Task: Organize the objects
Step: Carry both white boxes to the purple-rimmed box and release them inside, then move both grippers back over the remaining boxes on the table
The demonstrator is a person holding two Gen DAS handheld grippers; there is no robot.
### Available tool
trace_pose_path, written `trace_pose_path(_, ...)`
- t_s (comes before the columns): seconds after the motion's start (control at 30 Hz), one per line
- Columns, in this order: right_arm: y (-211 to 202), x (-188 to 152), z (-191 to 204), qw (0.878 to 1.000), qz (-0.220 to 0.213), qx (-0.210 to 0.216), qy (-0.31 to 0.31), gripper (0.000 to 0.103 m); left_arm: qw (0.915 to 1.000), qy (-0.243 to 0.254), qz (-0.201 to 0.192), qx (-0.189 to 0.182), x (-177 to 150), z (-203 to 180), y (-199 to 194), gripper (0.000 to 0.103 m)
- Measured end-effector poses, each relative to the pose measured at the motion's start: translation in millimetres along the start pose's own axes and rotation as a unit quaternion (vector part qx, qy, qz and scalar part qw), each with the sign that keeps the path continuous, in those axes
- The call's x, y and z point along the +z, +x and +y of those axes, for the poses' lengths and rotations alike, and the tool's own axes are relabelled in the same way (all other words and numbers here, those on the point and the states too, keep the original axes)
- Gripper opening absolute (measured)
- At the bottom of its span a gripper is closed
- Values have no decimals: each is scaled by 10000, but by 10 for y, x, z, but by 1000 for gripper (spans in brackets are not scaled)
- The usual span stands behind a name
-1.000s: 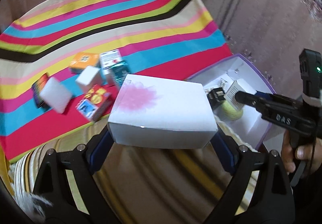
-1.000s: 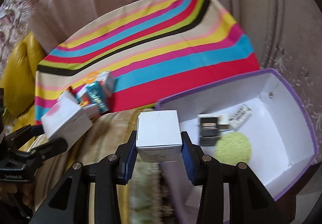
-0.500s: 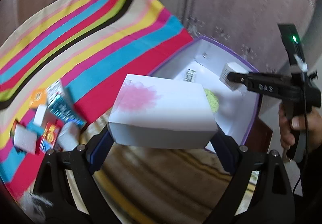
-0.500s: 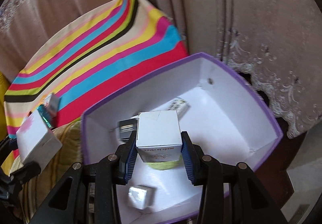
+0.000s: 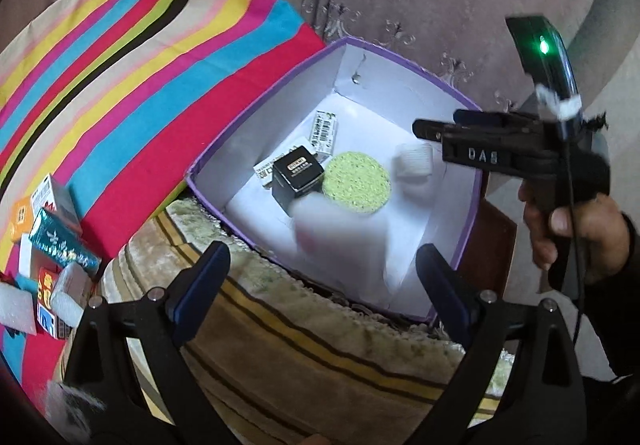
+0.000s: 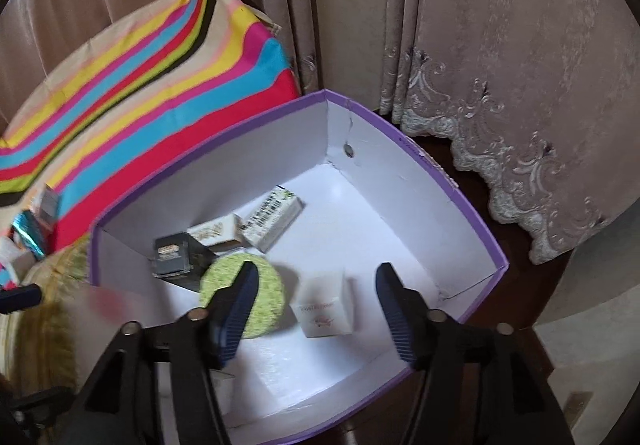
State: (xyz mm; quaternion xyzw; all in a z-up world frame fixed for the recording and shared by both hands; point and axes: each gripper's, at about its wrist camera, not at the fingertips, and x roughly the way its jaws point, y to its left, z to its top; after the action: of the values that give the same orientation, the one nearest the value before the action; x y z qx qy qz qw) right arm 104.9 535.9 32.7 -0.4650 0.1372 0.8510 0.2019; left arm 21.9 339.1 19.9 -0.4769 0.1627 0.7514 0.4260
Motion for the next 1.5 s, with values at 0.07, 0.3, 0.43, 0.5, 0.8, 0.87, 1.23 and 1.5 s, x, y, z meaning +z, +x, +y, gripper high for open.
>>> trace_pose_path(0.07, 26, 2, 20, 9999, -58, -69, -98, 67, 9998, -172, -70, -5, -10, 48, -40, 95)
trace_pose_path(0.3, -34, 58, 318, 9989, -160, -47, -438, 67, 9961, -626, -620, -29, -63, 203, -297, 95)
trace_pose_path(0.43, -131, 62, 355, 9984, -126, 498, 240, 77, 9945, -658, -811, 57, -114, 247, -416, 95)
trace_pose_path(0.5, -152, 58, 394, 9975, -83, 566, 414, 77, 9932, -757, -885, 85, -152, 296, -490, 95)
trace_pose_path(0.8, -216, 341, 905, 9892, -25, 1337, 593, 77, 9673, -1962, -1604, 130, -494, 936, -945, 92)
trace_pose_path(0.87, -260, 459, 1165, 9877, -148, 1534, 274, 77, 9593, -2235, -1720, 150, -608, 1088, -1039, 87)
trace_pose_path(1.23, -396, 314, 2322, 9675, -295, 2154, -1291, 79, 9329, -2963, -1948, 625, -1073, 1523, -1310, 80)
trace_pose_path(1.5, -408, 64, 2634, 9596, -103, 2153, -1809, 79, 9204, -3274, -1964, 838, -1294, 1726, -1416, 80)
